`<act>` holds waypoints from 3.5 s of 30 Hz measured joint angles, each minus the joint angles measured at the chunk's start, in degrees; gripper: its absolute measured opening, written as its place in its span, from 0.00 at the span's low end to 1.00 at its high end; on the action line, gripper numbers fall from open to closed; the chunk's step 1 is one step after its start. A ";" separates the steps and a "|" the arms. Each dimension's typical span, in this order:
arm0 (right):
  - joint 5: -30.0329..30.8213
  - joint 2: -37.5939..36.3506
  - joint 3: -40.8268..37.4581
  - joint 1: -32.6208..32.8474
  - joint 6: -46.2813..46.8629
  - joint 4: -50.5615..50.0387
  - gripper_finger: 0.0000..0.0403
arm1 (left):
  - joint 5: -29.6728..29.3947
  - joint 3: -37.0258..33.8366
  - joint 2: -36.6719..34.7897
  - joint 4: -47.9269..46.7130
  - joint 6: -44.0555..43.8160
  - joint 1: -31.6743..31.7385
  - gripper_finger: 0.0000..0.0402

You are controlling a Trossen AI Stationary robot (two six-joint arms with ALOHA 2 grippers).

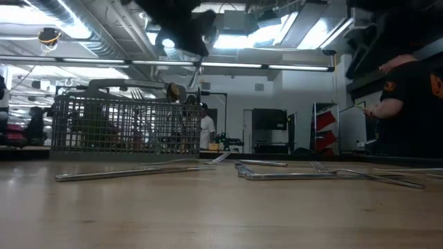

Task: Sort silverware
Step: Put the silver spoon into the silverware rack, then put the silver table knife into the silverware rack

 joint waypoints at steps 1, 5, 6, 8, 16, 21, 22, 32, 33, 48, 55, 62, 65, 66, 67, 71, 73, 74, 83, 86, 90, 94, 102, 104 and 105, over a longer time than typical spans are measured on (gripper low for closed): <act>-0.05 0.30 -1.32 0.00 -0.98 3.58 0.33 | 0.00 -1.47 -0.02 1.85 -0.07 0.70 0.01; -0.07 2.40 -4.83 0.00 -3.67 13.82 0.33 | 0.21 -7.64 0.00 9.40 0.35 2.59 0.01; -0.07 2.94 -5.18 0.00 -3.84 14.78 0.33 | 0.20 -9.06 0.00 11.56 0.93 2.90 0.01; -0.04 4.38 -5.35 -0.02 -3.86 15.49 0.33 | 0.22 -11.98 0.00 16.21 1.48 3.31 0.02; -0.04 9.27 -5.31 -0.04 -3.89 17.31 0.33 | 1.17 -21.61 0.00 27.15 -0.54 3.32 0.02; -0.06 11.09 -5.29 -0.04 -3.88 17.15 0.33 | 1.09 -24.69 0.00 27.71 -5.22 3.32 0.02; -0.08 11.12 -5.31 -0.04 -3.88 16.79 0.33 | 1.13 -24.99 0.00 27.57 -6.30 3.32 0.02; 2.96 11.14 -5.29 -0.04 7.53 14.19 0.33 | 3.93 -25.14 0.00 27.12 -10.41 2.84 0.15; 3.03 11.14 -5.29 -0.04 9.24 12.89 0.33 | 4.81 -25.14 0.00 27.15 -10.27 2.84 0.17; 3.00 11.14 -5.29 -0.04 19.11 3.28 0.33 | 5.90 -24.18 -5.29 27.33 -12.55 -0.23 0.36; 3.00 11.12 -5.29 -0.04 18.87 3.17 0.33 | 5.88 -24.13 -19.31 25.46 -10.39 -6.50 0.35; 3.00 11.12 -5.29 -0.04 17.38 3.26 0.33 | 6.18 -24.11 -29.35 16.82 -15.94 -14.77 0.35; 3.00 11.12 -5.28 -0.04 17.38 3.28 0.33 | 8.49 -24.11 -30.03 11.37 -20.31 -18.86 0.34; 3.00 11.12 -5.29 -0.04 17.38 3.33 0.33 | 9.20 -24.11 -29.91 9.88 -22.02 -20.22 0.34; 3.00 11.12 -5.29 -0.04 17.36 3.51 0.33 | 9.61 -24.11 -29.52 8.79 -23.58 -21.45 0.34; 3.94 11.12 -5.29 -0.04 17.34 5.98 0.33 | 10.35 -24.13 -26.70 5.97 -28.36 -25.59 0.34; 4.13 11.12 -5.27 -0.04 16.86 8.60 0.33 | 10.34 -24.13 -24.97 6.26 -29.10 -27.11 0.34; 4.06 11.12 -5.27 -0.04 15.71 9.88 0.33 | 10.34 -24.13 -24.04 6.37 -29.16 -27.79 0.34; 0.42 12.54 -5.20 -0.04 5.38 14.07 0.33 | 10.34 -24.13 -14.27 6.79 -34.73 -31.01 0.34; -0.49 12.91 -5.20 -0.05 5.43 13.94 0.33 | 10.52 -24.13 -11.13 6.83 -37.13 -31.43 0.34; -4.81 12.86 -5.20 -0.04 5.55 13.87 0.33 | 12.17 -24.14 -7.00 8.91 -39.48 -31.50 0.34; -13.70 12.67 -5.19 -0.04 13.99 13.31 0.33 | 15.50 -21.66 -2.98 9.32 -38.67 -31.48 0.34; -28.16 12.67 -1.38 0.55 48.78 0.24 0.33 | 18.77 -14.67 2.93 1.57 -36.22 -30.96 0.34; -30.18 12.65 -0.97 0.90 54.31 -3.02 0.33 | 18.95 -13.73 3.37 -1.25 -36.35 -30.87 0.34; -31.36 12.65 -0.88 1.30 56.99 -4.67 0.33 | 18.97 -13.58 3.39 -1.85 -36.37 -30.80 0.34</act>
